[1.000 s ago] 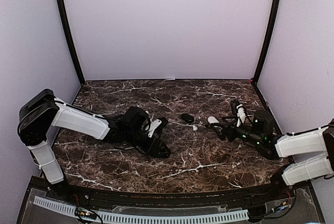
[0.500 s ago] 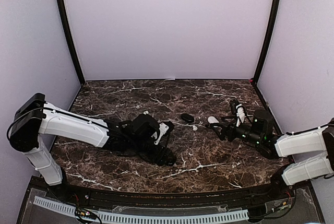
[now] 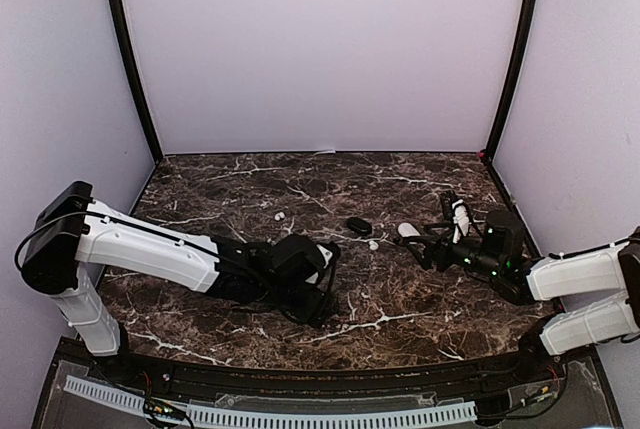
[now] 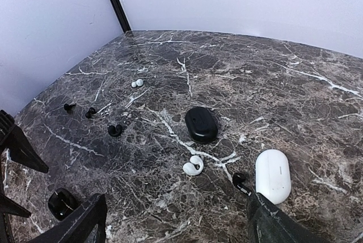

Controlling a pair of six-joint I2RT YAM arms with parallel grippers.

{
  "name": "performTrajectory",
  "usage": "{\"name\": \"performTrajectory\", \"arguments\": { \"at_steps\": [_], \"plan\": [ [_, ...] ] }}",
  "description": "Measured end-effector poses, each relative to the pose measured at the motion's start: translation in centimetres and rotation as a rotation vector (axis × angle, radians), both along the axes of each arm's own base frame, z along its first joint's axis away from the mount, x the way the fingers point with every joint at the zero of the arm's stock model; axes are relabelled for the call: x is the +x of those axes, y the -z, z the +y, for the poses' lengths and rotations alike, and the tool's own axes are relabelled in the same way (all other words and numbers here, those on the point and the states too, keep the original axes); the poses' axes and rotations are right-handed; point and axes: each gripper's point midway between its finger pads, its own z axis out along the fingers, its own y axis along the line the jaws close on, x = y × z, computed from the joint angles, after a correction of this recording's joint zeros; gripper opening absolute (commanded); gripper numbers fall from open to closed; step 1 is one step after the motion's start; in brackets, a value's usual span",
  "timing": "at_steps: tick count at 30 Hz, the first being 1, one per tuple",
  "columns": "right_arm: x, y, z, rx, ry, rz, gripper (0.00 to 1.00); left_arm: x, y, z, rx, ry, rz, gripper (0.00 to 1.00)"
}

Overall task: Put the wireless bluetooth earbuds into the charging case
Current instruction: Place the charging case at the center of the board, then pick up the charging case from the center of the board.

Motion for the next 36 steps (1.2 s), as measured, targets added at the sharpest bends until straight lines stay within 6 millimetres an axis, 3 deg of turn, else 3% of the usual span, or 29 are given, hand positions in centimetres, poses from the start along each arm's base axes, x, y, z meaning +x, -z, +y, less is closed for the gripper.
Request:
{"name": "performTrajectory", "arguments": {
  "at_steps": [7,14,20,23,29,36],
  "plan": [
    [0.0,-0.1,0.0,0.001,0.0,-0.002,0.84,-0.4,1.8,0.4,0.043,-0.064,0.078,0.95],
    [0.0,-0.1,0.0,0.001,0.001,-0.002,0.85,-1.0,2.4,0.1,0.022,-0.283,0.237,0.99],
    [0.0,-0.1,0.0,0.001,0.0,-0.002,0.85,-1.9,0.3,-3.6,-0.026,-0.501,0.328,0.99],
    [0.0,-0.1,0.0,0.001,0.0,-0.002,0.84,-2.6,0.1,-5.0,-0.049,-0.593,0.378,0.97],
    [0.0,-0.3,0.0,0.003,0.001,-0.007,0.84,-3.1,1.6,-3.5,-0.002,-0.779,0.415,0.96],
    [-0.1,-0.4,0.0,0.005,0.001,-0.009,0.85,-2.3,1.2,-3.7,-0.002,-0.865,0.409,0.97]
  ]
}}
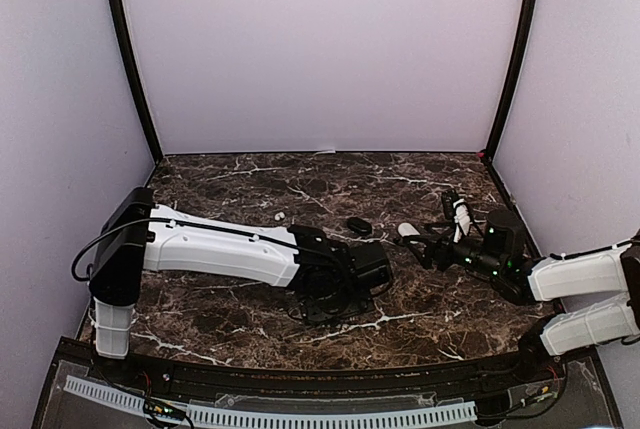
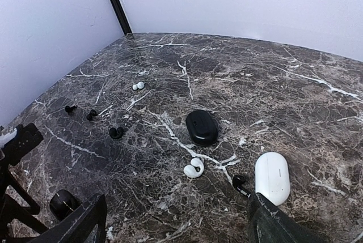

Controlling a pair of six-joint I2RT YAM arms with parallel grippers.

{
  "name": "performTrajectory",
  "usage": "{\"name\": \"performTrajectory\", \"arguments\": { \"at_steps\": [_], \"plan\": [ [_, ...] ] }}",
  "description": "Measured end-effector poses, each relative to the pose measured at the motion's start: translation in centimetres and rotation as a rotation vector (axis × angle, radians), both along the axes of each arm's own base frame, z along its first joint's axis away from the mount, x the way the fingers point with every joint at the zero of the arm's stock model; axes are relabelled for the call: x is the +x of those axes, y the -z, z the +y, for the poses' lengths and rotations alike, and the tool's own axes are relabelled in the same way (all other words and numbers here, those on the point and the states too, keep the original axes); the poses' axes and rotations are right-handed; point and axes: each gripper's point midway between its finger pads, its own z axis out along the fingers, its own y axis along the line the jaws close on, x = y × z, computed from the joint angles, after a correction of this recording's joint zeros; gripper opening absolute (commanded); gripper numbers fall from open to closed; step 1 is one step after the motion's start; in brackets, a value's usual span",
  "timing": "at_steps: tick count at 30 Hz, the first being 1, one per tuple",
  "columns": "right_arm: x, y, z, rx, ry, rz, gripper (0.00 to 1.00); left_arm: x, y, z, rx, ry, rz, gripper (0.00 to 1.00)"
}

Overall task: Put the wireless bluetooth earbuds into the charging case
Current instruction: Pick up the charging case from the center of the board.

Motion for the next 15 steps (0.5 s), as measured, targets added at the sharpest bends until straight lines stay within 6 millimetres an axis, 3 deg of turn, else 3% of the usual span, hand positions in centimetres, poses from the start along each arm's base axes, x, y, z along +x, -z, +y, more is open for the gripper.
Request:
{"name": "performTrajectory", "arguments": {
  "at_steps": [15],
  "plan": [
    [0.0,-0.3,0.0,0.005,0.0,-0.009,0.85,1.7,2.4,2.0,0.117,-0.028,0.009,0.95]
  ]
}}
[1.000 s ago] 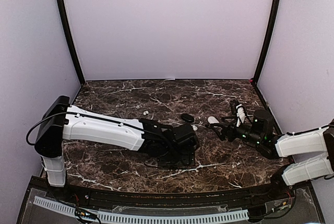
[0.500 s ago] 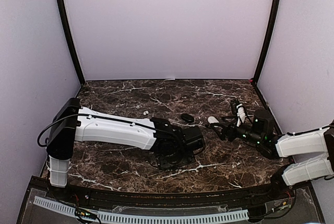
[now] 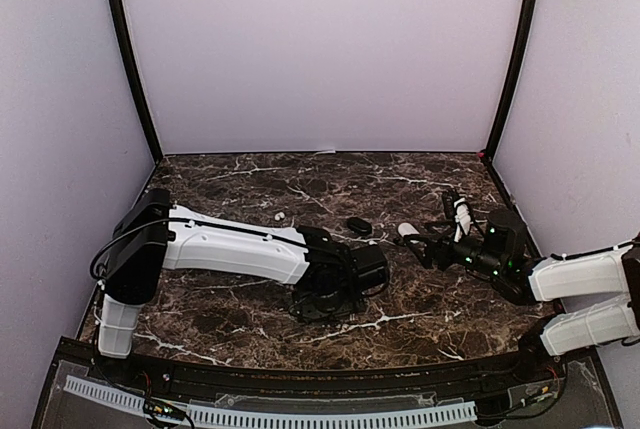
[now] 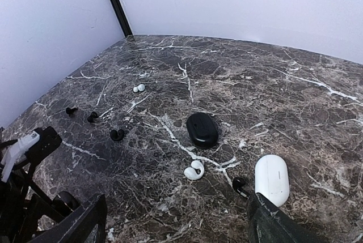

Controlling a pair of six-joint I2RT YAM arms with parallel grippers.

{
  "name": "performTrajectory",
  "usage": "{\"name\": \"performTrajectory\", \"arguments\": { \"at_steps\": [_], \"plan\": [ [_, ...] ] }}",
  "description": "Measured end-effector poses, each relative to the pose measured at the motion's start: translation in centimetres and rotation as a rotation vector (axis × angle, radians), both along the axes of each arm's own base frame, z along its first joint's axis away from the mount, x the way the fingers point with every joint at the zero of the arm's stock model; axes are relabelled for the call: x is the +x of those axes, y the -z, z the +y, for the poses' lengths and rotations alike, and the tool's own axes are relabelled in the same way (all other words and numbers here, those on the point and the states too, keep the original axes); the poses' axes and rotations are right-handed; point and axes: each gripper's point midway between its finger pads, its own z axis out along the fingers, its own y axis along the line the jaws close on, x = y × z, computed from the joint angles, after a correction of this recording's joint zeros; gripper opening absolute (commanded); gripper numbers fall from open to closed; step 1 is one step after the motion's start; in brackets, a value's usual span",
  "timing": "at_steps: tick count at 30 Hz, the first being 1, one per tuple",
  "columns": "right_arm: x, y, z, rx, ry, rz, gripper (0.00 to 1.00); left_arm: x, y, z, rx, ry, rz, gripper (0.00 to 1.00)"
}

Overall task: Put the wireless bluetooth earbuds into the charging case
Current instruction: Pick up the charging case from the center of the board.

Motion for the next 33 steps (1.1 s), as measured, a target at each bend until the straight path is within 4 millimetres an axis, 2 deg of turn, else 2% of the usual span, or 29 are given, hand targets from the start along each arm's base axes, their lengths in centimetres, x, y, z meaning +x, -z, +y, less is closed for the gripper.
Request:
{"name": "performTrajectory", "arguments": {
  "at_steps": [2,5,6,8,21,30,33],
  "plan": [
    [0.0,0.0,0.0,0.0,0.0,0.0,0.85,0.3,0.2,0.2,0.009,0.005,-0.001,0.93],
    [0.0,0.0,0.0,0.0,0.0,0.0,0.85,0.8,0.5,0.4,0.023,0.013,-0.005,0.85],
    [0.0,0.0,0.0,0.0,0.0,0.0,0.84,1.3,0.6,0.7,0.033,0.019,-0.012,0.75],
    [0.0,0.0,0.0,0.0,0.0,0.0,0.85,1.4,0.6,0.8,0.037,0.022,-0.013,0.71],
    [0.0,0.0,0.0,0.0,0.0,0.0,0.85,1.6,0.7,0.9,0.049,0.041,-0.016,0.69],
    [0.0,0.0,0.0,-0.001,0.0,0.0,0.84,1.6,1.4,0.9,0.078,0.072,-0.01,0.78],
    [0.0,0.0,0.0,-0.001,0.0,0.0,0.85,1.6,1.4,0.8,0.081,0.082,-0.01,0.78]
  ]
}}
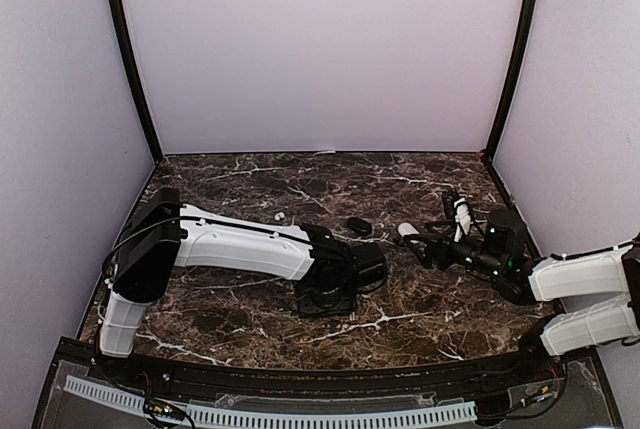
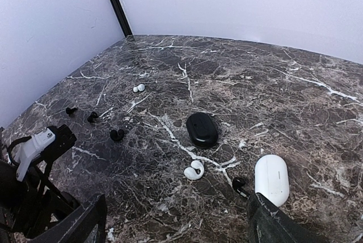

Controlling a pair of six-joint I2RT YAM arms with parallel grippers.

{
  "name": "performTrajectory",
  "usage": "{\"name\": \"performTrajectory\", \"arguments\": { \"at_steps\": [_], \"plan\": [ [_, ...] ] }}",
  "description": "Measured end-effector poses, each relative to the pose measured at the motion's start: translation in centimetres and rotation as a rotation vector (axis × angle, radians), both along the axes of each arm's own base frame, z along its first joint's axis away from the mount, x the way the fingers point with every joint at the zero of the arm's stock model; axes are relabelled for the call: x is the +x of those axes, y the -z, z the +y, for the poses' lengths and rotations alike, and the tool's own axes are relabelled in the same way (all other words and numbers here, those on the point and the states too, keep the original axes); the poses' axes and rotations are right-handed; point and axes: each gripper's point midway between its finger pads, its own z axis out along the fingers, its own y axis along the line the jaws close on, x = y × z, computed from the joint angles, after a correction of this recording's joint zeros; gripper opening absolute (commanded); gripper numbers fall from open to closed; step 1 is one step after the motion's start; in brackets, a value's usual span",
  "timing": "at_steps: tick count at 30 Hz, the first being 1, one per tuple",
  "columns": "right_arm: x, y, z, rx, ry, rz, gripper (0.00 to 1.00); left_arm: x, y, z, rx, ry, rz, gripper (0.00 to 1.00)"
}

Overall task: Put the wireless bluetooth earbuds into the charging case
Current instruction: Pick up the charging case from the center of the board.

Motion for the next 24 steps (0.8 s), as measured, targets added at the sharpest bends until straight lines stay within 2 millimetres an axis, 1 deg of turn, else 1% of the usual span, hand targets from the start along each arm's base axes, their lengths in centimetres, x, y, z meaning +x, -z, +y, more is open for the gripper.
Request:
{"name": "performTrajectory", "arguments": {
  "at_steps": [6,10,15,16,20,22,24],
  "plan": [
    [0.0,0.0,0.0,0.0,0.0,0.0,0.84,0.0,0.0,0.1,0.007,0.011,0.002,0.72],
    [0.0,0.0,0.0,0.0,0.0,0.0,0.85,-0.1,0.0,0.2,0.013,0.02,0.004,0.72],
    [0.0,0.0,0.0,0.0,0.0,0.0,0.85,0.1,0.0,0.0,0.024,0.107,-0.007,0.7],
    [0.0,0.0,0.0,0.0,0.0,0.0,0.85,0.3,-0.1,0.2,0.028,0.142,-0.02,0.69],
    [0.0,0.0,0.0,0.0,0.0,-0.001,0.85,0.2,-0.5,2.6,0.05,0.289,-0.037,0.65],
    [0.0,-0.1,0.0,0.001,0.0,-0.003,0.84,0.4,-1.1,4.0,0.045,0.363,-0.039,0.64],
    [0.0,-0.1,0.0,0.001,-0.001,-0.004,0.85,1.0,-2.0,4.8,0.002,0.426,-0.054,0.63]
  ]
}}
